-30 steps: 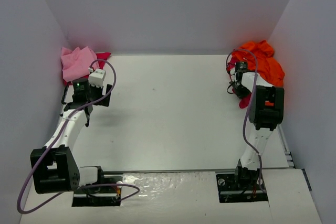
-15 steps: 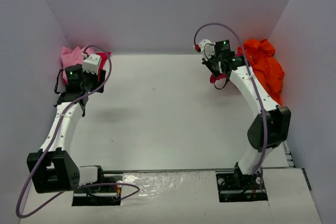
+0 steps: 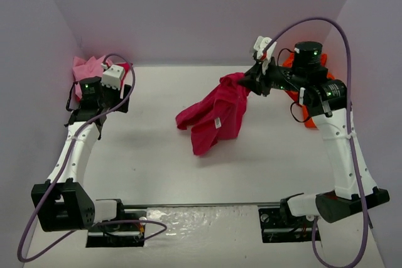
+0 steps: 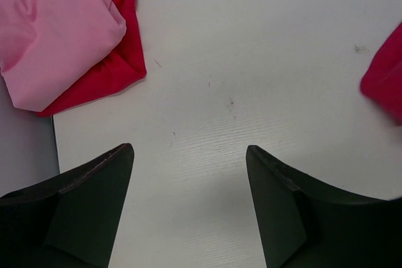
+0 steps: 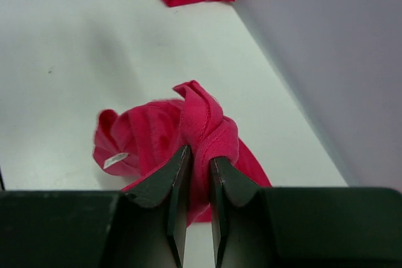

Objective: Fold and stack the t-shirts

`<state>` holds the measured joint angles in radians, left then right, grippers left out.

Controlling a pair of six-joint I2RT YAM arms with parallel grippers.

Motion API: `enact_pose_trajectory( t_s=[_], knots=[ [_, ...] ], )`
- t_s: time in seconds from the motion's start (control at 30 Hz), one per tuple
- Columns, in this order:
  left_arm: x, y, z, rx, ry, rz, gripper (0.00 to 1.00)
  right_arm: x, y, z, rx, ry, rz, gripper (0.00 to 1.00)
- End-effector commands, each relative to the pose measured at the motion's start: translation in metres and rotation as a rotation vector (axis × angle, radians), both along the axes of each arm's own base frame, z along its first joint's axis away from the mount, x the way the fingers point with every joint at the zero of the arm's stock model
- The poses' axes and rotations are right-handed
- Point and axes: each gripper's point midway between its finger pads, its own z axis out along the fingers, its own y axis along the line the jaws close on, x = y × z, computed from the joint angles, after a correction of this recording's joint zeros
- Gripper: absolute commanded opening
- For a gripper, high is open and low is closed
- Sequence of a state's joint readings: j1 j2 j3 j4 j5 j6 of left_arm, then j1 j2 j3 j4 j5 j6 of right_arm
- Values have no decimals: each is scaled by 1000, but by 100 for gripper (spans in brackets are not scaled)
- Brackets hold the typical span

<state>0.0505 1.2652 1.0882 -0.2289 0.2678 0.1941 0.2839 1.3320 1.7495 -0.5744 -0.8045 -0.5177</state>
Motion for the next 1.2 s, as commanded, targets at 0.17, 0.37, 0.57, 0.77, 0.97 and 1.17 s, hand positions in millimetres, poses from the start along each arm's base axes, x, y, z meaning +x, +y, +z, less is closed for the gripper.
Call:
enact_pose_trajectory(
  t_s=[0.17, 0.37, 0.57, 0.77, 0.97, 1.17],
  knots=[
    [6, -32, 38, -91, -74, -115, 78, 23, 13, -104, -107, 233, 25, 8],
    [4, -79, 36, -124, -12, -257, 79, 38, 19, -138, -163, 275, -15, 42],
    [2, -113, 34, -65, 10, -337, 79, 48, 25, -158, -181, 322, -17, 0],
    [0, -128, 34, -48, 27, -372, 79, 62, 17, -162, -258, 281, -112, 50],
    [-3, -143, 27, 6, 45, -425, 79, 84, -21, -185, -432, 241, -288, 58],
    [-7, -176, 24, 39, 64, -517, 79, 113, -58, -168, -407, 223, -546, 57]
  ],
)
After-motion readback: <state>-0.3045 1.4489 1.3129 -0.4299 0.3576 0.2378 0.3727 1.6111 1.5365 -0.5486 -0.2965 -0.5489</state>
